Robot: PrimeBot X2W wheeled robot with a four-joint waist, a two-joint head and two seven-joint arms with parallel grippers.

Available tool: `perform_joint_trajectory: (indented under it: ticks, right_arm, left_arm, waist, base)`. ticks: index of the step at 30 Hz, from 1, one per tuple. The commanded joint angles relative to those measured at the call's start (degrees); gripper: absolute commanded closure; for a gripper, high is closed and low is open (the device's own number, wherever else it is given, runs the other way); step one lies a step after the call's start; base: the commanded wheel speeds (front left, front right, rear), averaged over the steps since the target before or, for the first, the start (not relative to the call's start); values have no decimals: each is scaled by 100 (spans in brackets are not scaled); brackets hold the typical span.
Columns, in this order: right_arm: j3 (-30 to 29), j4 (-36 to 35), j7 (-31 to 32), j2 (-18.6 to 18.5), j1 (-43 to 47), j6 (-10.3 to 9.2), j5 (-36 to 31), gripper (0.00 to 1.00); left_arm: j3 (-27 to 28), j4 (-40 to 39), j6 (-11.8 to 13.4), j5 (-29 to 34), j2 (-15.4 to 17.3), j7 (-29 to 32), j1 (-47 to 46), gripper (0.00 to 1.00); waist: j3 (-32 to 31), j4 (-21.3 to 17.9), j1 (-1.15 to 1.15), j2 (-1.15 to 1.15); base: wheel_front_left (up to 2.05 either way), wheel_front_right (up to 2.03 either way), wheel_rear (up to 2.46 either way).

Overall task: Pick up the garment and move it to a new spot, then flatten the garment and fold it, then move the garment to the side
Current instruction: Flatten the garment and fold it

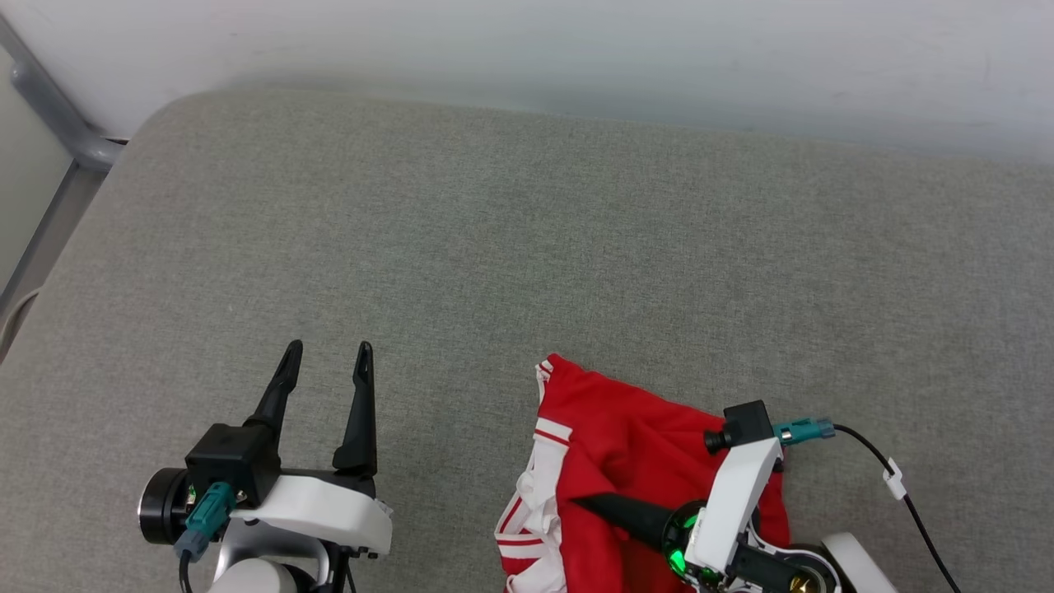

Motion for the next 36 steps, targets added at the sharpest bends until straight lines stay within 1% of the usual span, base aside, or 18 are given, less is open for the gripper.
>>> perform_joint_trajectory:
  ticks: [1,5,8,10,13,16,19,21,24,27,32,36]
  right_arm:
    - [54,-18,-79,8,-136,-3,-5,0]
    - [203,-132,-277,-70,-171,-3,0,0]
    - [314,-411,-504,-224,-276,-3,-93,0]
    - [369,-630,-768,-358,-296,-3,-259,0]
    - [396,-881,-1390,-615,-358,-3,-740,0]
    - [286,-944,-2120,-826,-376,-3,-1350,0]
    - [18,-919,-2746,-984,-303,-3,-1931,0]
    - [-236,-868,-3086,-1083,-218,-3,-2434,0]
    - [-683,-914,-3474,-1116,-102,-3,-3222,0]
    - [-1120,-1088,-3684,-1062,116,-3,-3979,0]
    - [-1784,-1591,-3748,-836,652,-3,-5021,0]
    - [-2117,-2095,-3680,-590,1089,-3,-5678,0]
  left_arm:
    - [10,15,-27,18,-9,-30,-47,0]
    - [30,90,-41,23,8,-46,-60,0]
    - [40,113,-52,44,48,-53,-66,0]
    - [42,118,-49,42,72,-51,-49,0]
    - [40,111,-29,48,99,-25,-9,0]
    - [44,111,-1,48,121,-1,45,0]
    - [47,103,32,48,149,15,108,0]
    - [56,98,57,43,167,22,139,0]
    - [83,93,109,45,207,29,187,0]
    - [104,130,156,35,225,25,264,0]
    - [132,212,243,48,237,1,384,0]
    - [134,250,257,54,266,-9,494,0]
  waist:
    - [-4,-8,-1,0]
    - [-57,-64,-1,0]
    - [-116,-136,-1,0]
    - [-168,-193,-1,0]
    - [-254,-284,-1,0]
    - [-341,-393,-1,0]
    - [-426,-511,-1,0]
    - [-477,-597,-1,0]
    - [-544,-726,-1,0]
    - [-652,-855,-1,0]
    - [-901,-1031,-1,0]
    - [-1016,-1123,-1,0]
  base:
    - [0,0,0]
    - [0,0,0]
    - [0,0,0]
    - [0,0,0]
    - [0,0,0]
    - [0,0,0]
    - [0,0,0]
    - [0,0,0]
    - [0,0,0]
    - [0,0,0]
    - [0,0,0]
    - [0,0,0]
